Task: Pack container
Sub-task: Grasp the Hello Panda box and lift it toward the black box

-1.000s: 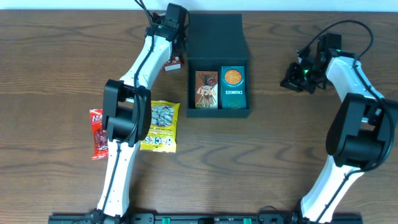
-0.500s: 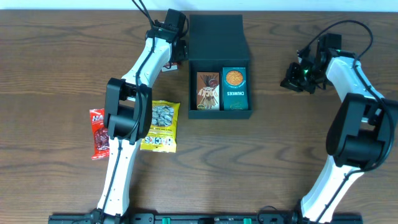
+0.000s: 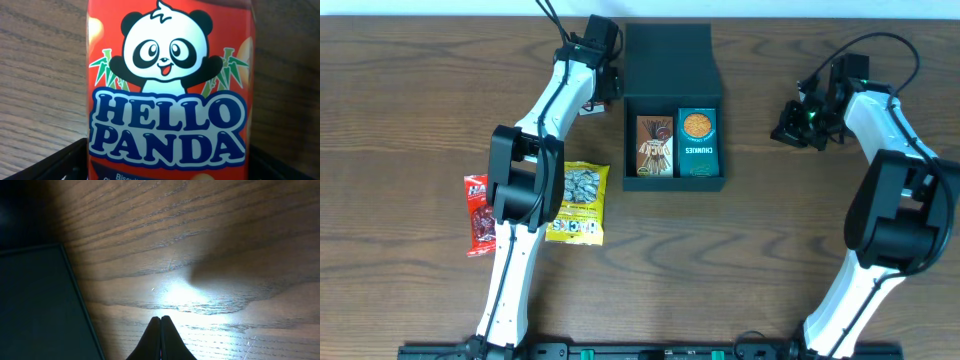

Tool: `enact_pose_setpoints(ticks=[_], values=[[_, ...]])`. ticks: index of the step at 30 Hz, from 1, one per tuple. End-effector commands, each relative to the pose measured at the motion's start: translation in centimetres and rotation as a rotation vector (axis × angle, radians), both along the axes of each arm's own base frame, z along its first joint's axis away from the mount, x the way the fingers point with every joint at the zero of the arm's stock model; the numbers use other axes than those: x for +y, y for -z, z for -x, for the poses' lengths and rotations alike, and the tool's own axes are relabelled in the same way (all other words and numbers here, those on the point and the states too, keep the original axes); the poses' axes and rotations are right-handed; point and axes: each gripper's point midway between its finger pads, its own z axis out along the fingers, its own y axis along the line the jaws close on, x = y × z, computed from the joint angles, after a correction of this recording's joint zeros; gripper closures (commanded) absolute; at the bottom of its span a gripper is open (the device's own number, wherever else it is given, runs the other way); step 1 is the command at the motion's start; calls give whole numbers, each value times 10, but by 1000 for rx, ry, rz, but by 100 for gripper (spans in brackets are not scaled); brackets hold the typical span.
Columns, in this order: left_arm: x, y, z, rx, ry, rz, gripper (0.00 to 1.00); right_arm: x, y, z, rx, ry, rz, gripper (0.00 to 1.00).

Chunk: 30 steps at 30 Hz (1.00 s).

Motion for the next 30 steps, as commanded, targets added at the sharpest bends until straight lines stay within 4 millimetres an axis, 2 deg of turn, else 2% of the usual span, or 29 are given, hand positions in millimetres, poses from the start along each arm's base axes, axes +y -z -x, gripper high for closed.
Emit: enact_pose_setpoints(ticks=[1,7,12,15,19,22,24,30], values=[[14,-3,-9,-13,-21,-18,11,11,-1,0,-8,-32,-12,99],[25,-12,-15,-27,-41,-14,17,21,-2,-3,-21,-55,-10,98],[27,-29,-24,-63,-44,-7,18,21,-2,-3,-21,-56,-10,98],[25,-54,-33,-100,-9,-14,18,21,-2,-3,-21,-56,-11,98],[21,-91,-35,-130,0,2,18,21,-2,-5,-29,-56,-9,99],[11,-116,-27,-128,17,36,22,20,-3,-10,-48,-52,-7,98],[-3,-131,-15,-103,43,71,26,20,-4,-15,-65,-39,-7,99],[-39,-146,18,-36,112,97,30,19,-6,-21,-95,-39,-2,99]])
